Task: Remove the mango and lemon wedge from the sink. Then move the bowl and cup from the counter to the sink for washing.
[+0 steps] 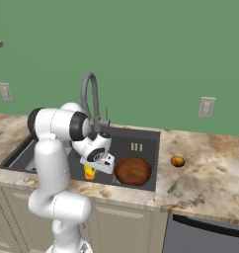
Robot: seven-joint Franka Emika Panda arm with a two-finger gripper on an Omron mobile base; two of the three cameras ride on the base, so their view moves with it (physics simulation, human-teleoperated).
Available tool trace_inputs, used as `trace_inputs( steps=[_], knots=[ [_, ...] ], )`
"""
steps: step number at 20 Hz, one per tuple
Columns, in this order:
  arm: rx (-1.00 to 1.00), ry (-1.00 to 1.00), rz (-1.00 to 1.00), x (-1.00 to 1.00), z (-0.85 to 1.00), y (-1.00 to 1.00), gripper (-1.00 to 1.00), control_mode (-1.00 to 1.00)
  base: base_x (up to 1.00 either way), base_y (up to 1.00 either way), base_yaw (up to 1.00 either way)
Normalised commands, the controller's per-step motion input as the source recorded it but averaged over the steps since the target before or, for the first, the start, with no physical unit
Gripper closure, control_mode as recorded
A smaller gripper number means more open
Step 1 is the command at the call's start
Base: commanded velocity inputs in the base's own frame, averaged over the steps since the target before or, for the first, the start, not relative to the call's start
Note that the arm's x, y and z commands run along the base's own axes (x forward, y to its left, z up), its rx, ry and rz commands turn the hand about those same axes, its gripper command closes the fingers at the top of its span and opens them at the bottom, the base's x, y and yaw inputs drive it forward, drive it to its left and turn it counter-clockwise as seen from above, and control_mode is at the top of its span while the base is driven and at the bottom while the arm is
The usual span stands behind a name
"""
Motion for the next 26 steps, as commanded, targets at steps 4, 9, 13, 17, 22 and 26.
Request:
trace_inputs(
  steps=[4,9,13,17,22,26],
  knots=[
    [0.00,0.00,-0.01,0.00,-0.20,0.02,1.00,-1.00,0.00,0.00,0.00],
    [0.00,0.00,-0.03,0.00,-0.20,0.06,1.00,-1.00,0.00,0.00,0.00],
    [0.00,0.00,-0.03,0.00,-0.19,0.07,1.00,-1.00,0.00,0.00,0.00],
    [0.00,-0.01,-0.02,0.00,-0.19,0.06,1.00,-1.00,0.00,0.00,0.00],
    [0.00,0.00,-0.03,0.00,-0.19,0.05,1.00,-1.00,0.00,0.00,0.00],
    [-0.01,0.00,-0.02,0.01,-0.18,0.05,1.00,-1.00,0.00,0.00,0.00]
  ],
)
